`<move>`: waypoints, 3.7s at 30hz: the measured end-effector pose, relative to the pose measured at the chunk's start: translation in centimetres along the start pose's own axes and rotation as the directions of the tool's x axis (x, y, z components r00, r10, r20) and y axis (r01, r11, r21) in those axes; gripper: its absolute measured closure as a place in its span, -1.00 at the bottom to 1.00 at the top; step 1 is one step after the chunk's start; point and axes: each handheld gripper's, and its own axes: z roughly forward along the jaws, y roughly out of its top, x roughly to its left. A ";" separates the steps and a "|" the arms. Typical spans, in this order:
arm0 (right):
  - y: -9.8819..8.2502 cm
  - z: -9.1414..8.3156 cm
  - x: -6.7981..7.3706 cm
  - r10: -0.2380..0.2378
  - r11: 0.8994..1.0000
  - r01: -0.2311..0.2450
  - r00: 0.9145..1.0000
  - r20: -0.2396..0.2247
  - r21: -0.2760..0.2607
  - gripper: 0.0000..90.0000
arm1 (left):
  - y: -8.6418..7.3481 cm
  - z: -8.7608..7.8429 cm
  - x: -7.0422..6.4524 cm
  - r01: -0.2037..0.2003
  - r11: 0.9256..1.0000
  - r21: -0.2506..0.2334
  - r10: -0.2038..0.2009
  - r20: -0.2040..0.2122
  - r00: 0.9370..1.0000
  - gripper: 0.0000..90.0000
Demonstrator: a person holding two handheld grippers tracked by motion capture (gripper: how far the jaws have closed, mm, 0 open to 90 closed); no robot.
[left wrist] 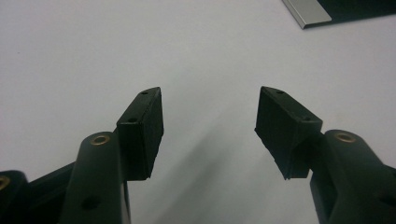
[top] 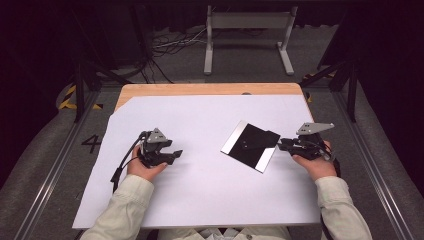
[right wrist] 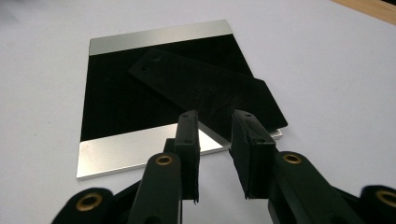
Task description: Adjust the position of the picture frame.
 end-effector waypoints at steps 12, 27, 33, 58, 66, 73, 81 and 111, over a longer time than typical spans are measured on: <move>-0.5 -1.3 -1.1 0.026 0.999 -0.025 0.999 0.022 -0.037 0.57 | -0.2 0.0 0.3 0.013 1.000 -0.001 -0.013 -0.008 1.000 -0.06; 1.1 -1.3 -2.4 0.081 0.996 -0.081 0.996 -0.026 0.032 0.69 | -0.6 0.3 0.4 0.031 0.999 0.011 -0.031 -0.013 0.999 -0.06; 1.9 -0.7 -3.3 0.091 0.993 -0.089 0.995 -0.031 0.076 0.72 | -0.9 0.5 0.8 0.036 0.999 0.015 -0.036 -0.019 0.999 -0.06; 2.3 2.9 -5.6 0.080 0.990 -0.083 0.996 0.027 0.117 0.98 | -1.0 0.5 0.9 0.042 0.999 0.010 -0.041 -0.020 0.999 -0.07; 1.6 4.4 -5.9 0.047 0.990 -0.054 0.997 0.058 0.127 1.00 | -1.0 0.5 0.9 0.036 0.999 0.010 -0.036 -0.023 0.999 -0.08; 1.0 5.4 -6.1 0.028 0.989 -0.037 0.998 0.063 0.142 1.00 | -1.0 0.5 0.9 0.032 0.999 0.014 -0.032 -0.025 0.999 -0.08; 0.6 5.8 -6.1 0.036 0.988 -0.043 0.998 0.046 0.151 1.00 | -1.0 0.5 0.8 0.038 0.999 0.017 -0.038 -0.023 0.999 -0.09; 1.1 4.7 -2.7 -0.089 0.948 0.142 0.977 -0.193 0.286 1.00 | -1.0 0.6 0.8 0.035 0.999 0.024 -0.035 -0.023 0.999 -0.09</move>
